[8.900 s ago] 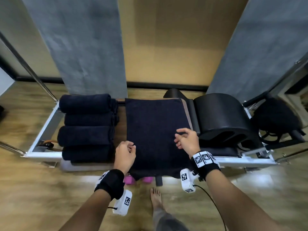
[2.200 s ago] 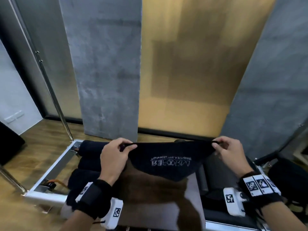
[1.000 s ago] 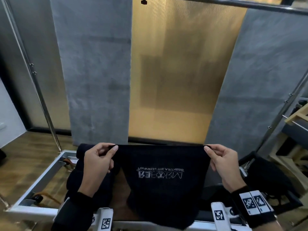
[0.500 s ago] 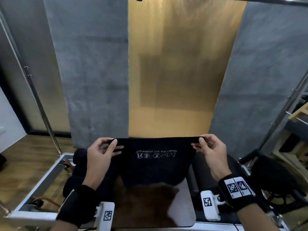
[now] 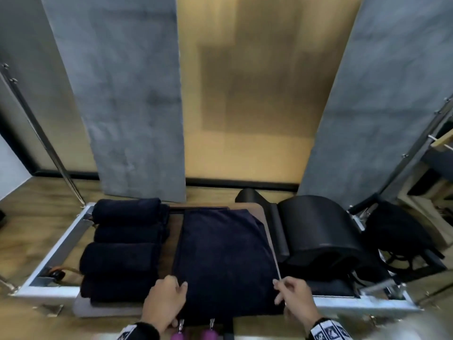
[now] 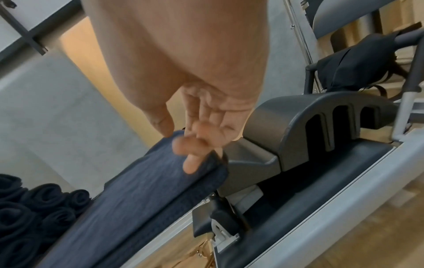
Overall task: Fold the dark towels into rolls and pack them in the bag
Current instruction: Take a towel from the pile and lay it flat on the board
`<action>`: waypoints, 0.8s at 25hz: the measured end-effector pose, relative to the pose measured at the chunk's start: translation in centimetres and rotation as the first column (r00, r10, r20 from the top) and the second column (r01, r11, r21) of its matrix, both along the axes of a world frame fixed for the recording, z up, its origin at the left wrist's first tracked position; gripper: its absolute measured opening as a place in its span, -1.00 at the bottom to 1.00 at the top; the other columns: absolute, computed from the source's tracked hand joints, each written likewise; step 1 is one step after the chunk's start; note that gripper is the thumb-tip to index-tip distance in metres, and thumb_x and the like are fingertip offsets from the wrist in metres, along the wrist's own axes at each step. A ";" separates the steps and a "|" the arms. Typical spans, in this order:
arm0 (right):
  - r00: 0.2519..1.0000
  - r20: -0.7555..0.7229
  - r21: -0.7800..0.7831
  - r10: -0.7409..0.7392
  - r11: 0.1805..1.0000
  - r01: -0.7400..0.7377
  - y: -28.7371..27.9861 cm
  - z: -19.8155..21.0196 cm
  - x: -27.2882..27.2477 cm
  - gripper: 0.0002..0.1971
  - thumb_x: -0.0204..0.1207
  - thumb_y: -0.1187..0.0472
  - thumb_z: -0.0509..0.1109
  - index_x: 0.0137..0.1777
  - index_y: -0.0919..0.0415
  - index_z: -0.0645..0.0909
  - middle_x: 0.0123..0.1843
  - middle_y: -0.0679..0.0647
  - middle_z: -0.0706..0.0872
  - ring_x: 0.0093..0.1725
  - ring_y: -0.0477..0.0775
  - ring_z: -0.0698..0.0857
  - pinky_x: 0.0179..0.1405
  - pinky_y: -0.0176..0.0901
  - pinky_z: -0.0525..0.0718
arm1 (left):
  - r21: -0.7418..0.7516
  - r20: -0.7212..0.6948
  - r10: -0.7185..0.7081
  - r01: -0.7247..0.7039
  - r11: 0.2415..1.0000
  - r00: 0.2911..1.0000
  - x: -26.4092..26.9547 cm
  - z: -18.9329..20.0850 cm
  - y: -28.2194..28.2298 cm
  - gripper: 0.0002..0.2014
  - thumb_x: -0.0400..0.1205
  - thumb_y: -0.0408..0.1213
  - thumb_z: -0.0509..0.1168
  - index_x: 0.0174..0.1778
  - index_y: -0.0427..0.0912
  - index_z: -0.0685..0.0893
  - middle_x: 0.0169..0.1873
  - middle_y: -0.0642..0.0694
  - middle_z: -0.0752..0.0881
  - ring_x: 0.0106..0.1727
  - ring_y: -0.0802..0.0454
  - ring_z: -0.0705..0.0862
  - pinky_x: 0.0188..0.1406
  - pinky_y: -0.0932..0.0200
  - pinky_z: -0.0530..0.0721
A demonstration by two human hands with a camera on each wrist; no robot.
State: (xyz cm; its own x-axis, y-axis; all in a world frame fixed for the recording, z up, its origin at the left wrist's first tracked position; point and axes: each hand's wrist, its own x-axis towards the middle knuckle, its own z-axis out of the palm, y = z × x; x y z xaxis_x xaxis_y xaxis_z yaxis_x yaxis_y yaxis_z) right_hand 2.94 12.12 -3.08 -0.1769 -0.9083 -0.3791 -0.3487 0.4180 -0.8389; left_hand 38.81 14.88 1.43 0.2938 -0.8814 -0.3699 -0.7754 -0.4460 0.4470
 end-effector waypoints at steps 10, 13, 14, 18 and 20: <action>0.998 0.051 -0.069 -0.031 0.997 0.035 -10.2 2.8 0.5 -0.83 0.68 0.40 0.43 -0.16 0.37 0.73 -0.38 0.30 0.81 -0.68 0.12 0.54 -0.73 -0.28 0.40 | -0.294 -0.045 -0.345 0.317 0.902 0.938 -4.1 -1.6 -9.5 -0.79 0.76 0.00 0.40 0.21 -0.01 0.67 0.17 0.09 0.63 0.25 0.06 0.67 0.27 0.00 0.69; 0.995 0.027 -0.148 -0.092 0.984 0.095 -14.9 3.6 2.3 -0.81 0.66 0.47 0.40 -0.12 0.32 0.80 -0.23 0.31 0.85 -0.48 0.13 0.69 -0.52 -0.08 0.69 | -0.188 0.114 -0.450 0.464 0.866 0.886 -5.6 -2.7 -13.5 -0.30 0.71 0.08 0.45 0.74 -0.02 0.39 0.73 0.08 0.31 0.77 0.03 0.27 0.71 0.03 0.36; 0.996 -0.005 -0.173 -0.086 0.981 0.083 -16.7 3.6 2.8 -0.79 0.65 0.51 0.38 -0.11 0.32 0.82 -0.17 0.31 0.86 -0.40 0.13 0.73 -0.40 0.00 0.79 | -0.143 0.126 -0.473 0.487 0.861 0.872 -6.2 -2.6 -15.0 -0.17 0.68 0.09 0.48 0.82 -0.01 0.27 0.82 0.07 0.18 0.85 0.04 0.10 0.81 -0.02 0.19; 0.947 -0.308 -0.201 0.092 0.967 -0.160 -21.6 3.2 3.8 -0.72 0.58 0.50 0.39 0.01 0.18 0.88 0.03 0.11 0.82 -0.01 0.11 0.81 0.06 -0.07 0.76 | 0.195 0.118 -0.592 0.566 0.801 0.797 -6.7 -3.0 -19.6 0.27 0.51 0.12 0.62 0.88 0.14 -0.24 0.82 0.16 -0.39 0.83 -0.02 -0.42 0.74 -0.49 -0.30; 0.844 -0.469 -0.087 0.259 0.938 -0.336 -22.9 2.6 3.4 -0.74 0.55 0.35 0.52 0.08 -0.03 0.87 0.11 0.00 0.66 0.05 0.04 0.75 -0.01 -0.17 0.62 | 0.333 0.086 -0.606 0.550 0.766 0.791 -6.7 -3.5 -20.8 0.38 0.47 0.13 0.65 0.81 0.25 -0.40 0.70 0.22 -0.60 0.76 -0.08 -0.58 0.62 -0.67 -0.36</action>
State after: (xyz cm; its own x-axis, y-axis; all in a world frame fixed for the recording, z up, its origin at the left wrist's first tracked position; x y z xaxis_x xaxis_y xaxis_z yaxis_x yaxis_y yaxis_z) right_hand 6.35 -10.82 -0.46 -0.0024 -0.9852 -0.1713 -0.7851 0.1079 -0.6099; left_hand 32.08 -5.93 -2.04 -0.1536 -0.7729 -0.6157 -0.9784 0.0317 0.2043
